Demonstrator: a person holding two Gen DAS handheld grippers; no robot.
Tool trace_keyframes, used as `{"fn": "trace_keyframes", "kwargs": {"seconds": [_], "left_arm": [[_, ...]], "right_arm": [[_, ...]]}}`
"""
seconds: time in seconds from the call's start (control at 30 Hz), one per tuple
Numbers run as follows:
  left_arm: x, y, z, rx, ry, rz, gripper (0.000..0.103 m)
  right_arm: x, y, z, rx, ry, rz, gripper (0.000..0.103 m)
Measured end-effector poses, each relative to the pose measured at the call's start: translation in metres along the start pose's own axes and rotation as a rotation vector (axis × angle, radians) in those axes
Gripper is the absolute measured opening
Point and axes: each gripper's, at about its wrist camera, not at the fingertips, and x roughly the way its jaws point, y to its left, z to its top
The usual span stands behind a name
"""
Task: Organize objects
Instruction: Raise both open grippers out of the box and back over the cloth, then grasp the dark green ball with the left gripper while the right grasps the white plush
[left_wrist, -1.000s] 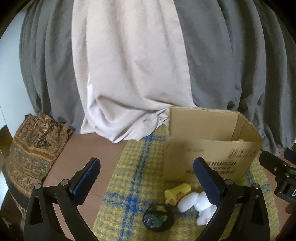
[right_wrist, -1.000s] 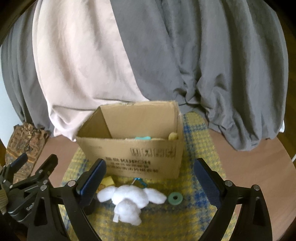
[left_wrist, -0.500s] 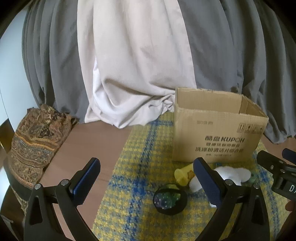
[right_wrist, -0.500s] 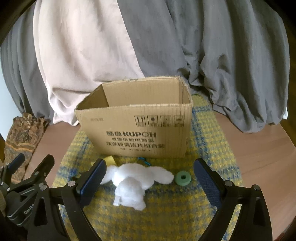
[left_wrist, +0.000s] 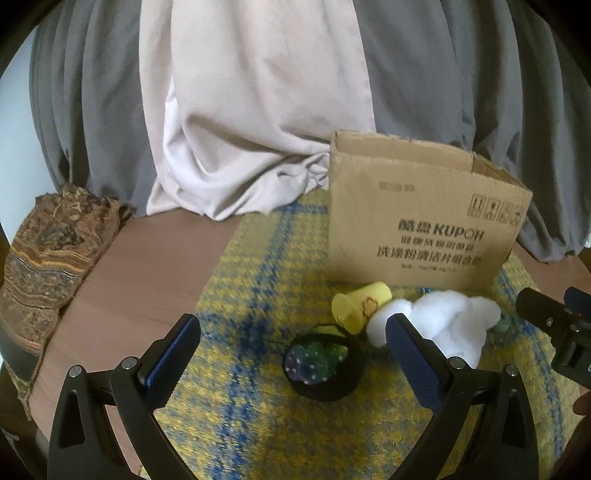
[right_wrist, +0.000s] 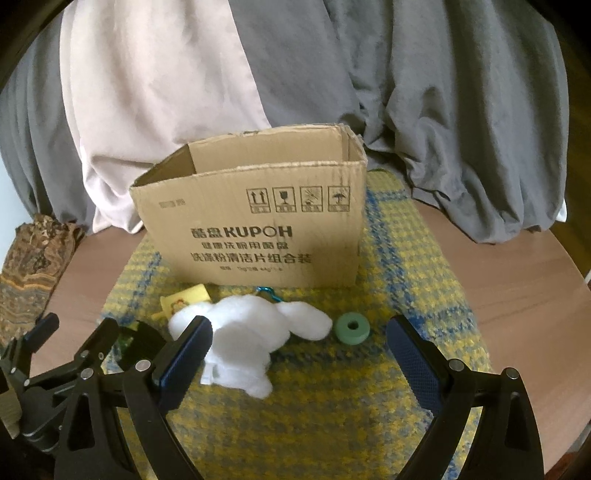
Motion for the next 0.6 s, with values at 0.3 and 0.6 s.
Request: {"fn": "trace_keyframes", "kwargs": {"seconds": [0.3, 0.6], "left_arm": [[0.019, -0.003, -0.013, -0.009, 0.048, -0.014, 0.102], [0.038, -0.008, -0.020, -0.013, 0.103, -0.035, 0.091]], "right_arm": [[0.010, -0.006, -0.012, 0.007, 0.029, -0.011, 0.096], [0.018, -0.014, -0.014, 0.026, 0.050, -0.004, 0.096]]}}
